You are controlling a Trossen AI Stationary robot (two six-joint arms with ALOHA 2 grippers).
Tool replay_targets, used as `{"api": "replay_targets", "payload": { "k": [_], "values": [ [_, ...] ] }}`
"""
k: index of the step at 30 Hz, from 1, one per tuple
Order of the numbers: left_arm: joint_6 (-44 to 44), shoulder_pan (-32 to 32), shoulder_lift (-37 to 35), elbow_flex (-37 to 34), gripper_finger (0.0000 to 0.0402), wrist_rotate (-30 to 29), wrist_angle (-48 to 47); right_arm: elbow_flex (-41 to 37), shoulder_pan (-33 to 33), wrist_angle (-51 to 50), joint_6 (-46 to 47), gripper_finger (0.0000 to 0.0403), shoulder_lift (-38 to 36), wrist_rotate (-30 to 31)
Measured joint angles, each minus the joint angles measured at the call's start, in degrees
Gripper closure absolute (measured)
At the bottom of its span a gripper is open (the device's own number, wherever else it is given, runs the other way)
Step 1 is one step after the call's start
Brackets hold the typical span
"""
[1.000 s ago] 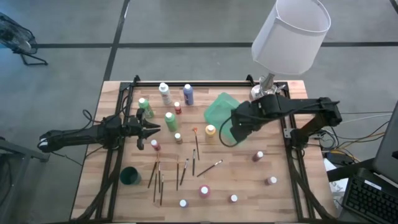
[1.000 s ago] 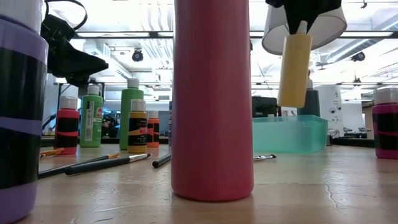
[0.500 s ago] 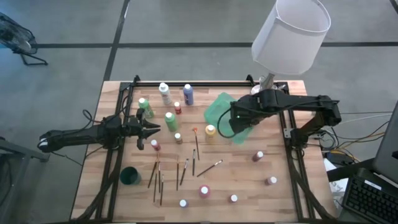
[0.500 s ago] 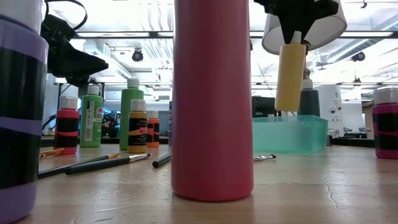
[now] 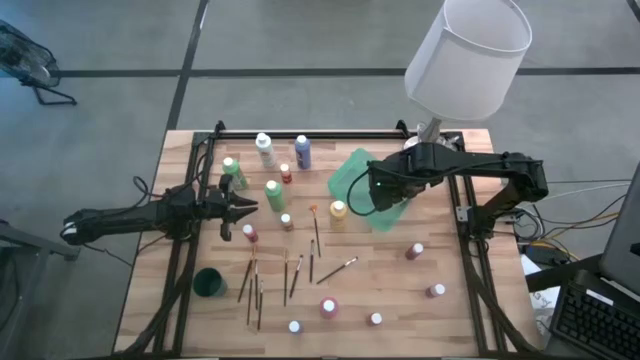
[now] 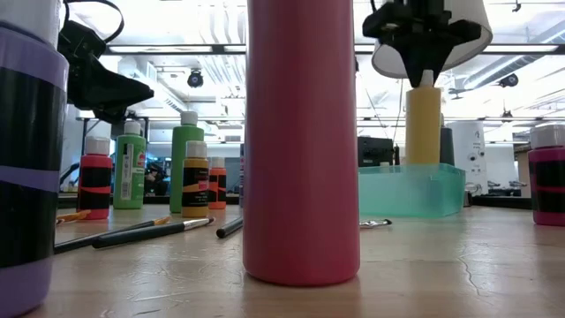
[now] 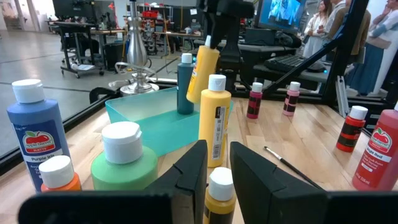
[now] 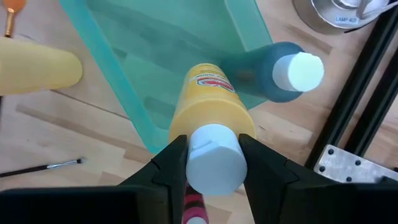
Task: Pick & Place Paint Supplies
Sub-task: Put the big yellow paint bottle into the green bin
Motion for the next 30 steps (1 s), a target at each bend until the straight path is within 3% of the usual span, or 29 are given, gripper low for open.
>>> {"api": "replay_targets", "payload": {
  "k": [8,21,30],
  "values": [
    [0.0,0.0,0.0,0.0,0.0326,0.0,0.0,-6.6,-1.6,5.2,-2.2,0.0287,-0.9,-2.8],
    [0.0,0.0,0.0,0.0,0.0326,0.0,-0.1,-20.9,-4.6,15.5,1.5,0.0287,-11.5,-5.4],
    [0.0,0.0,0.0,0.0,0.0326,0.0,-0.1,-22.0,-7.5,16.0,-0.9,0.0287,-12.7,-5.3]
  ]
}}
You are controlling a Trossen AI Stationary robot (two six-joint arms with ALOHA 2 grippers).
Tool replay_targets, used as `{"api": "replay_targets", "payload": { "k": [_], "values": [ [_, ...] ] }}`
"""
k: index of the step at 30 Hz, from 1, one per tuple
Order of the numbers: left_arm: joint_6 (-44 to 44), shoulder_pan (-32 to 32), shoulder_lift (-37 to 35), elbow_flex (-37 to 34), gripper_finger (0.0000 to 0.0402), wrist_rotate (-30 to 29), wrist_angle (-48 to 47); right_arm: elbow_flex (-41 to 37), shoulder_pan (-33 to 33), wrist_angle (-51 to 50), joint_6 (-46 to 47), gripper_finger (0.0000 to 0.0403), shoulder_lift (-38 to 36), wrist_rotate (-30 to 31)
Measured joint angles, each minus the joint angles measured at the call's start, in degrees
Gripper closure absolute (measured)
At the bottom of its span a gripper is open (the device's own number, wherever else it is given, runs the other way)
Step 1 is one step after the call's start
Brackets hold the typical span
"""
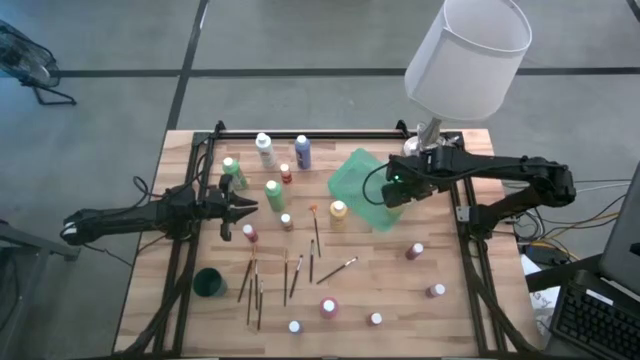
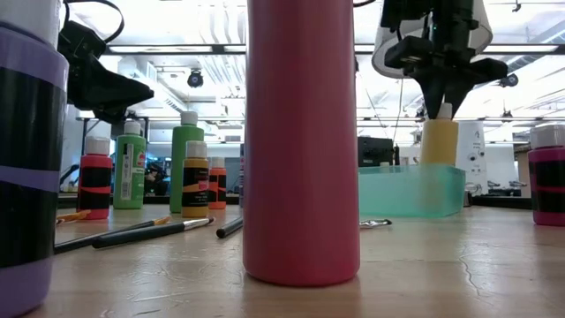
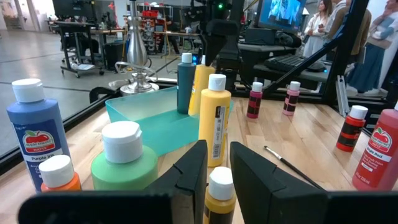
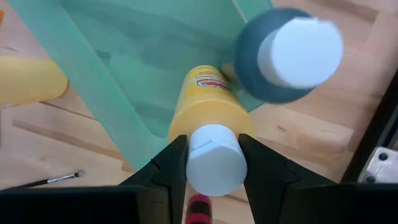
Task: Pick & Place Paint Supplies
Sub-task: Put the big yellow paint bottle into the green bin, then put the big pink paint bottle into the green bin
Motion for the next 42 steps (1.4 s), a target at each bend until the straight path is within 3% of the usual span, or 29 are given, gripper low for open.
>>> {"api": "replay_targets", "payload": {
  "k": [14,22,28,42],
  "values": [
    [0.0,0.0,0.0,0.0,0.0326,0.0,-0.3,0.8,-2.6,0.1,-3.8,0.0286,1.7,-0.7],
    [0.0,0.0,0.0,0.0,0.0326,0.0,-0.3,0.6,-2.6,0.0,-3.8,0.0217,1.7,-0.8],
    [0.0,0.0,0.0,0.0,0.0326,0.0,-0.3,1.1,-2.6,-0.6,-3.9,0.019,1.8,-0.8],
    [0.0,0.0,0.0,0.0,0.0326,0.0,-0.3,13.2,-0.8,-5.0,-3.8,0.0179,1.8,0.8]
  ]
}}
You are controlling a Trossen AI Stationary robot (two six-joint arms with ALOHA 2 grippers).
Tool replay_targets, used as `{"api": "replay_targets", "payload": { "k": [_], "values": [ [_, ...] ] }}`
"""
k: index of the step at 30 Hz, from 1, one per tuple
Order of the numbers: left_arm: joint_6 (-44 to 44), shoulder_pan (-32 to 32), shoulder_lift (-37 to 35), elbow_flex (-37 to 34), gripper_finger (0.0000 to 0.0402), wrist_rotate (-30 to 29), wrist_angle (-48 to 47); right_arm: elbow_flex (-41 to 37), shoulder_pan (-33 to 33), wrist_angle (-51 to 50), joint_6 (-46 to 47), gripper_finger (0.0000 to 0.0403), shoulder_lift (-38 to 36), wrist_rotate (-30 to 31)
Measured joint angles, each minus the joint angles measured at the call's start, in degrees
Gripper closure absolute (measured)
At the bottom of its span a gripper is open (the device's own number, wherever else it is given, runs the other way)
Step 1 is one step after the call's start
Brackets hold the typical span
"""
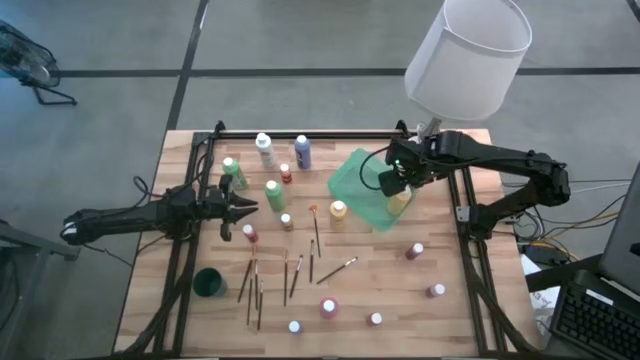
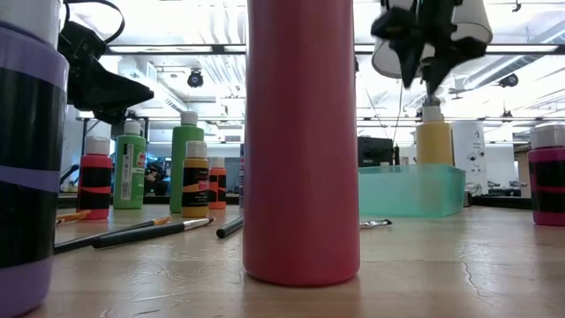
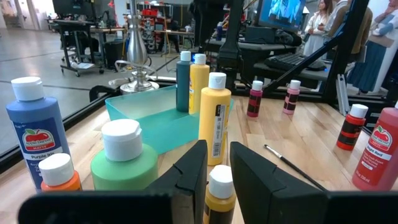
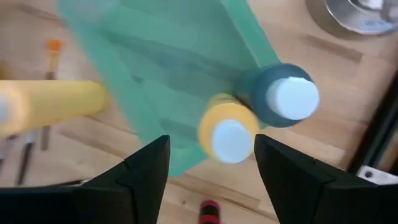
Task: Pick & Place Paint Supplies
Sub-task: Put the big pink paint bottle into the green bin
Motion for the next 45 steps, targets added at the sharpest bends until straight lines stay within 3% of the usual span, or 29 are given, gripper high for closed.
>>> {"api": "replay_targets", "payload": {
  "k": [14,25,29,36,40,45],
  "values": [
    [0.0,0.0,0.0,0.0,0.0326,0.0,0.0,12.4,10.7,0.3,0.1,0.0237,-0.1,4.6],
    [0.0,0.0,0.0,0.0,0.0326,0.0,0.0,13.9,20.0,2.2,-0.2,0.0287,0.0,5.7],
    [0.0,0.0,0.0,0.0,0.0326,0.0,0.0,13.8,23.0,6.0,-5.0,0.0306,0.0,6.3],
    [0.0,0.0,0.0,0.0,0.0326,0.0,0.0,13.8,27.7,10.1,-12.6,0.0348,-0.3,13.0],
    [0.0,0.0,0.0,0.0,0.0326,0.0,0.0,13.7,28.0,17.7,-17.1,0.037,0.0,12.7],
    [0.0,0.0,0.0,0.0,0.0326,0.0,0.0,13.7,29.3,33.6,-27.4,0.0392,1.1,8.0]
  ]
}}
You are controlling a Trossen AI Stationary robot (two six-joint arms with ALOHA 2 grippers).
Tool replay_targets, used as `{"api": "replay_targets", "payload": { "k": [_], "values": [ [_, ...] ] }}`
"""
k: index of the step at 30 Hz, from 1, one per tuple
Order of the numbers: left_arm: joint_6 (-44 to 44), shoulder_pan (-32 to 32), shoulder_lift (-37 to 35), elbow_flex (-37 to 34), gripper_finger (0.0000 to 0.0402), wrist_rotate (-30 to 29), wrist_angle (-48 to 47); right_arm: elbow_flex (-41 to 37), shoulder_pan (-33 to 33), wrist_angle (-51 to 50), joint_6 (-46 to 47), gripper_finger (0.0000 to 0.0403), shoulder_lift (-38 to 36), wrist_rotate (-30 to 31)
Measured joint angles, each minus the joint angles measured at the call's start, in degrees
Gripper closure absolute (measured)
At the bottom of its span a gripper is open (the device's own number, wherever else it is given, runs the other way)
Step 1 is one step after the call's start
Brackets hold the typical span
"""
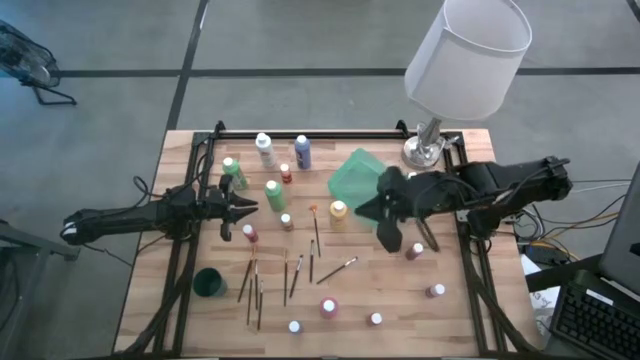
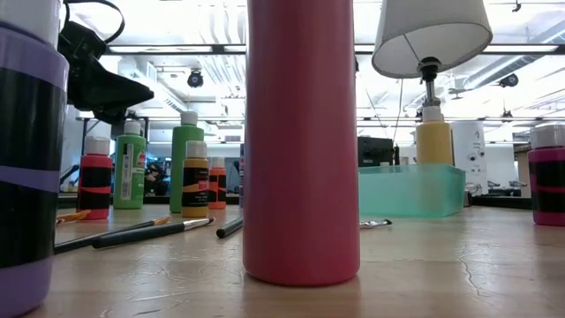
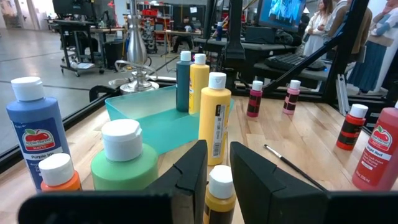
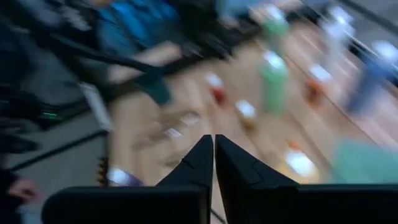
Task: Pick & Place Paint Supplies
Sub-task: Put the big pink paint bottle into the green bin
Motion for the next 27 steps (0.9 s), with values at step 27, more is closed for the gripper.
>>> {"api": "replay_targets", "payload": {
  "k": [27],
  "values": [
    [0.0,0.0,0.0,0.0,0.0326,0.0,-0.5,29.1,8.8,-23.9,-8.8,0.0393,27.8,-7.0]
  ]
}}
